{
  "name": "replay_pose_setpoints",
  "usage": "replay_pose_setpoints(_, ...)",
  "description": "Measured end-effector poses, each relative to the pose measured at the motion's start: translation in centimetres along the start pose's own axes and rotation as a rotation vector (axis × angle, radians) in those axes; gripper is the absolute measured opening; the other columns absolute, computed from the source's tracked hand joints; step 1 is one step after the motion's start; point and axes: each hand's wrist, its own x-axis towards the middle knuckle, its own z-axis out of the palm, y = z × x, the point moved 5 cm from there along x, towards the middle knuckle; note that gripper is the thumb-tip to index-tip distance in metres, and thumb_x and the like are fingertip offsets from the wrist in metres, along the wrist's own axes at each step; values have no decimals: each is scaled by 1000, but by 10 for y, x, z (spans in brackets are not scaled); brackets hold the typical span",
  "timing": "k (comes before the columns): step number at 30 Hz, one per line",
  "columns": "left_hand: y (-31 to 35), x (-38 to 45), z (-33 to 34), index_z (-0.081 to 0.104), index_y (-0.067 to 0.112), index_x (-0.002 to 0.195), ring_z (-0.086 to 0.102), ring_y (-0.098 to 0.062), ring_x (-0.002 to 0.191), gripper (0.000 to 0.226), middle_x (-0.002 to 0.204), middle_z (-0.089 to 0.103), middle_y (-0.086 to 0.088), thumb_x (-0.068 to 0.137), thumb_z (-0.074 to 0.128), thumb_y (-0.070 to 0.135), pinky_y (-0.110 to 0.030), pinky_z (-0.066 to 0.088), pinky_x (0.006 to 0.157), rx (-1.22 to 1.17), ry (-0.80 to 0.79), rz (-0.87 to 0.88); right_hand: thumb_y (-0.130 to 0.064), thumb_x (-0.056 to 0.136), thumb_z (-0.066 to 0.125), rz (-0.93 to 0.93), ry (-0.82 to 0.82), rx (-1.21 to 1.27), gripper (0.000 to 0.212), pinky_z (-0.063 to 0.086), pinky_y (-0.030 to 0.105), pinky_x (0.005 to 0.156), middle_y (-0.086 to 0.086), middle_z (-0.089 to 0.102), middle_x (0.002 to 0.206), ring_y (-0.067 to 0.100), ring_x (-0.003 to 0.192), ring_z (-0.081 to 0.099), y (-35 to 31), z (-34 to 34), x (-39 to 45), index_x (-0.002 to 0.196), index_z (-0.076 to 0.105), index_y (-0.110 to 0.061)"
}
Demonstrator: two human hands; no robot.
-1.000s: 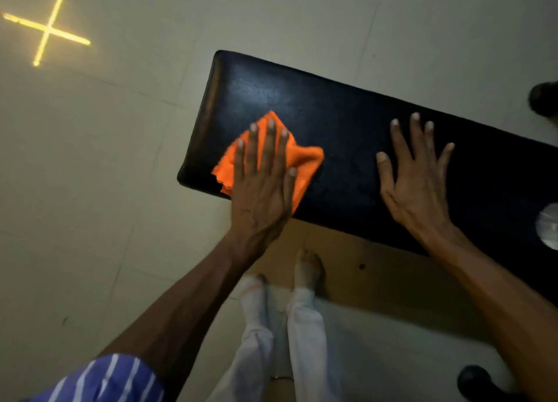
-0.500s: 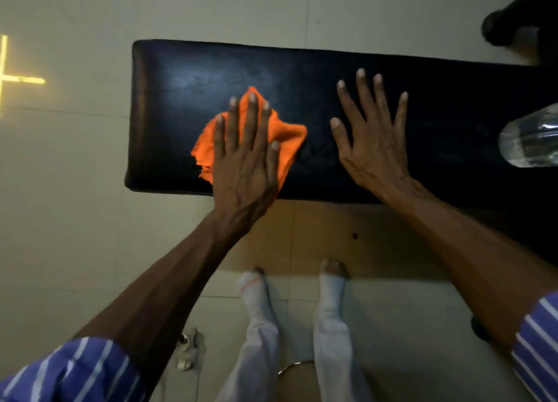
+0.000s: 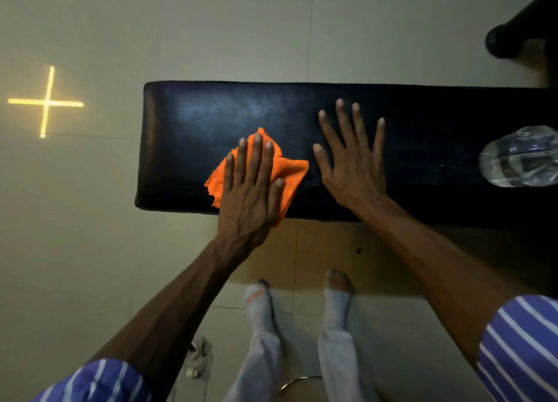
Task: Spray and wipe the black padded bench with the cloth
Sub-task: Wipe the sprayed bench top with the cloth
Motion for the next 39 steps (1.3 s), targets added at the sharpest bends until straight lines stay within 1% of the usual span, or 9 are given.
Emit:
replay_pose_setpoints(4,-27,5,-25,17,10,167,2,-32,164,70,177,10,-10,109,26,48,-53,5,133,-44,-40,-78,-51,112,25,46,-105,53,63,-2,69,128,2,-3,179,26,166,-7,-4,-9,3,169,12,-28)
replay_pose_setpoints(7,-65,9,-45,23,11,166,6,-32,164,70,175,15,-11,107,24,49,-52,6,133,-37,-37,-129,-45,113,31,152,-93,220,61,-1,65,130,6,7,179,26,166,0,-21,-26,7,168,23,-21)
replay_pose_setpoints(12,-122,14,-58,27,8,165,9,-35,163,69,174,21,-14,107,27,47,-53,9,132,-27,-26,-130,-32,107,53,144,219,366,48,32,54,126,16,54,157,34,153,43,-100,-55,-17,147,58,-7)
replay_pose_setpoints(14,-131,14,-60,29,8,164,11,-36,163,66,174,22,-15,109,32,43,-55,11,132,-27,-12,-99,-27,103,59,102,254,361,44,37,56,123,19,60,150,38,147,50,-135,-44,-30,140,64,-4)
replay_pose_setpoints(20,-132,22,-44,19,17,168,4,-31,164,67,177,10,-9,109,23,49,-52,6,133,-31,-63,67,-48,110,41,72,63,155,64,5,60,132,10,14,177,32,166,7,-167,14,-25,167,27,-21)
replay_pose_setpoints(25,-141,21,-32,12,19,169,1,-28,165,66,178,6,-7,111,18,50,-47,1,133,46,-29,116,-56,109,33,65,131,43,66,8,57,133,4,13,178,30,166,9,-141,23,-16,168,23,-28)
replay_pose_setpoints(31,-142,19,-29,11,19,169,0,-30,165,66,178,4,-8,111,20,49,-47,-1,134,70,-13,132,-51,110,26,417,172,36,65,7,58,132,9,8,178,34,165,5,-113,7,9,169,17,-25)
replay_pose_setpoints(35,-142,18,-30,11,19,169,1,-31,164,65,177,5,-10,112,21,48,-52,1,133,43,-22,127,-46,113,28,140,90,-6,61,6,57,133,8,6,179,32,166,2,-149,20,-28,169,16,-25)
replay_pose_setpoints(39,-134,23,-31,12,20,169,-1,-32,164,66,177,4,-10,111,23,49,-56,3,132,15,-28,121,-45,112,32,7,10,-33,62,8,55,133,4,7,179,28,166,2,-97,8,-22,169,17,-25)
